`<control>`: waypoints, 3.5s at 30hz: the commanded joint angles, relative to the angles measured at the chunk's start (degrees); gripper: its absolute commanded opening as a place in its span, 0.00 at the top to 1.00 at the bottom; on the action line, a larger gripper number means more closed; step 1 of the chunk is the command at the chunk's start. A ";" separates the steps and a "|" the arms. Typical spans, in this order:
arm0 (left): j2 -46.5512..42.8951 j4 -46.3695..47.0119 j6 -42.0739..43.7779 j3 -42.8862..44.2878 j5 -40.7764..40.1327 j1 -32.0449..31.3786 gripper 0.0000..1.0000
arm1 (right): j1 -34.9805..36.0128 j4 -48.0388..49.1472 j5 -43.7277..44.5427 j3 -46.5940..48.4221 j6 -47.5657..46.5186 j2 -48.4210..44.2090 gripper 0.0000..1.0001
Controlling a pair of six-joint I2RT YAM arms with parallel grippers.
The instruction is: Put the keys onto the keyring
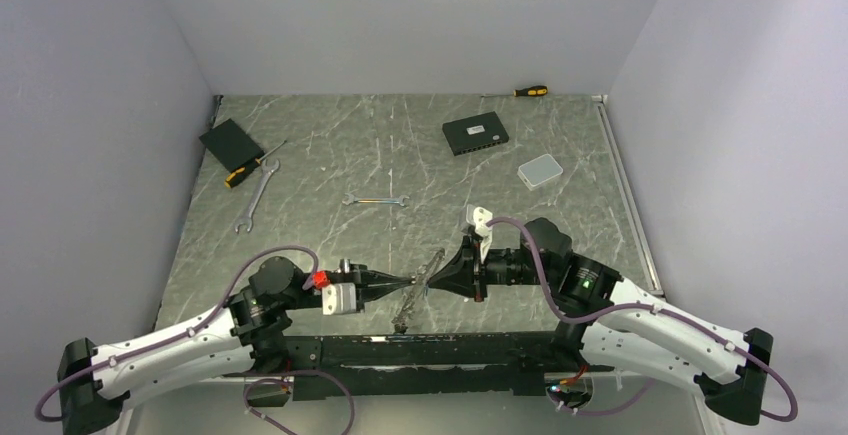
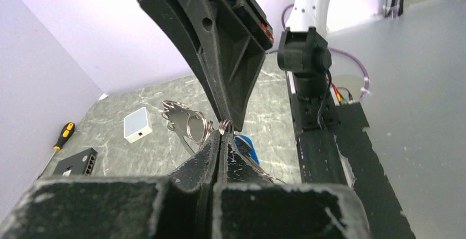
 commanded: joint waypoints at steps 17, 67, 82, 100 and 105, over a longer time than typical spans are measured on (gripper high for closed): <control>7.74 52.46 -25.81 -10.92 -16.32 -0.08 1.00 | 0.58 8.28 4.13 4.13 -5.74 -0.27 1.00; 22.22 67.19 -31.38 -8.84 -13.29 -0.08 1.00 | 0.74 9.80 0.31 7.21 -8.95 1.30 1.00; 21.78 67.14 -31.53 -9.46 -14.26 -0.07 1.00 | 0.84 9.83 0.28 7.83 -9.26 0.42 1.00; 22.04 67.14 -31.62 -9.74 -14.12 -0.08 1.00 | 0.84 11.83 -1.78 7.98 -7.97 -1.61 1.00; 21.14 67.14 -31.53 -10.11 -14.37 -0.08 1.00 | 0.84 12.72 -1.98 6.57 -7.22 -1.55 1.00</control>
